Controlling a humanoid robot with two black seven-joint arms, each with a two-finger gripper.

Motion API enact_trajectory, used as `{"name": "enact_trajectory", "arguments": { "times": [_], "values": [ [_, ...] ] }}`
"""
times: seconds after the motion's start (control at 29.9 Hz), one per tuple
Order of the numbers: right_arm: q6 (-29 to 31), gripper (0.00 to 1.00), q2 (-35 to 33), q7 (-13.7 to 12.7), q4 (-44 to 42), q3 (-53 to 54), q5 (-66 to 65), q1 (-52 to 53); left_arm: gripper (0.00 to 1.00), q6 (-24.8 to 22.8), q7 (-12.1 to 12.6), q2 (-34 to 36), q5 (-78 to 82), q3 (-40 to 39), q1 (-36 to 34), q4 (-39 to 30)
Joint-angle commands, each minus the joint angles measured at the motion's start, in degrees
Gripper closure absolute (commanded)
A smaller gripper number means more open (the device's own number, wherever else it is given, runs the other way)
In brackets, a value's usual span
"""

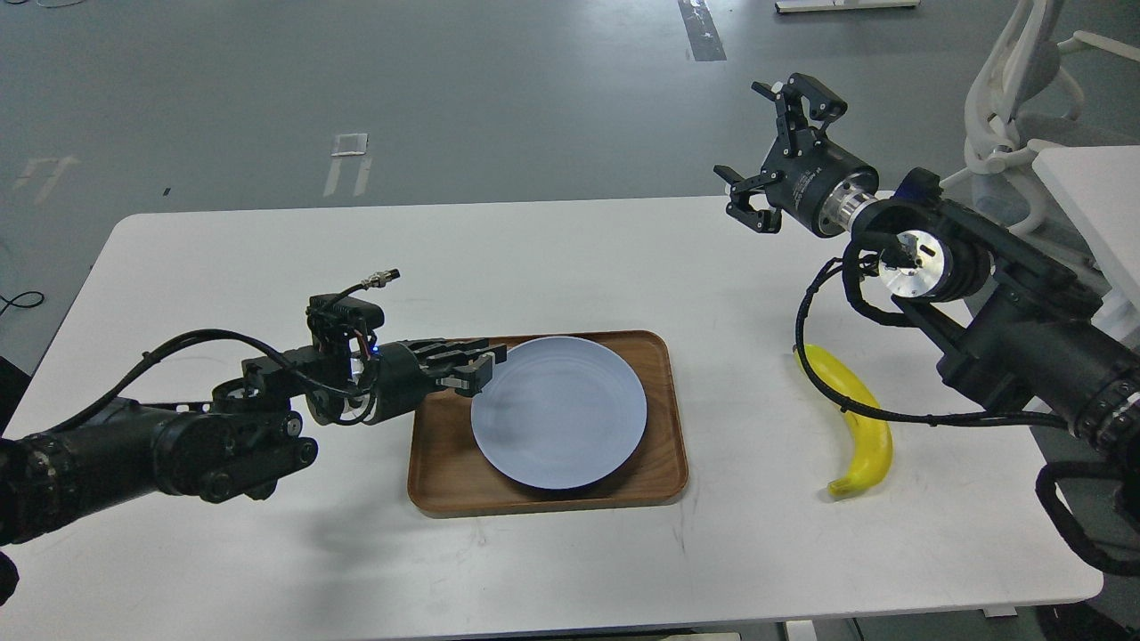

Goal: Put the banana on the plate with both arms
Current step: 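Release the plate and raise the left gripper away from the tray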

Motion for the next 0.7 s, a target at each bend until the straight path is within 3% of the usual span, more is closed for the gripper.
{"name": "enact_trajectory", "arguments": {
  "times": [0.0,0.13,0.2,0.23,0.3,0.33,0.4,0.43,0.6,0.67],
  "values": [
    [0.3,0.00,-0.8,0.0,0.4,-0.5,-0.1,0.2,0.02,0.0,-0.1,0.7,-4.5,-4.5,-1.4,-1.7],
    [0.5,0.00,-3.9,-0.1,3.0,-3.7,-3.1,0.4,0.02,-0.7,-0.4,0.7,-13.3,-12.8,-2.1,-2.1],
    [0.7,0.00,-7.9,-0.1,6.2,-10.0,-14.1,1.6,0.02,-6.5,-0.7,1.3,-23.8,-21.7,-3.7,-1.5],
    [0.7,0.00,-8.0,-0.1,6.2,-10.0,-14.2,1.6,0.02,-6.6,-0.7,1.3,-23.9,-21.7,-3.7,-1.5],
    [0.7,0.01,-12.3,0.3,10.0,-15.6,-30.2,3.0,0.02,-13.6,0.9,1.6,-37.3,-30.7,-4.5,-0.4],
    [0.7,0.01,-13.6,0.4,11.1,-16.8,-34.2,3.1,0.02,-14.7,1.9,1.6,-40.5,-32.2,-4.5,-0.2],
    [0.7,0.01,-18.6,2.2,15.3,-19.6,-49.6,3.4,0.02,-18.3,7.0,2.2,-50.5,-35.4,-4.5,0.0],
    [0.7,0.01,-19.5,3.1,16.2,-20.3,-53.3,3.2,0.02,-19.3,7.7,2.4,-52.3,-35.6,-4.5,0.0],
    [0.2,0.04,-26.1,8.2,22.4,-29.5,-81.9,3.0,0.02,-23.2,8.3,2.3,-61.8,-40.0,-3.7,4.2],
    [0.1,0.06,-27.6,8.5,23.9,-31.0,-85.2,3.0,0.02,-22.5,8.3,2.1,-62.5,-40.5,-3.2,4.5]
  ]
}}
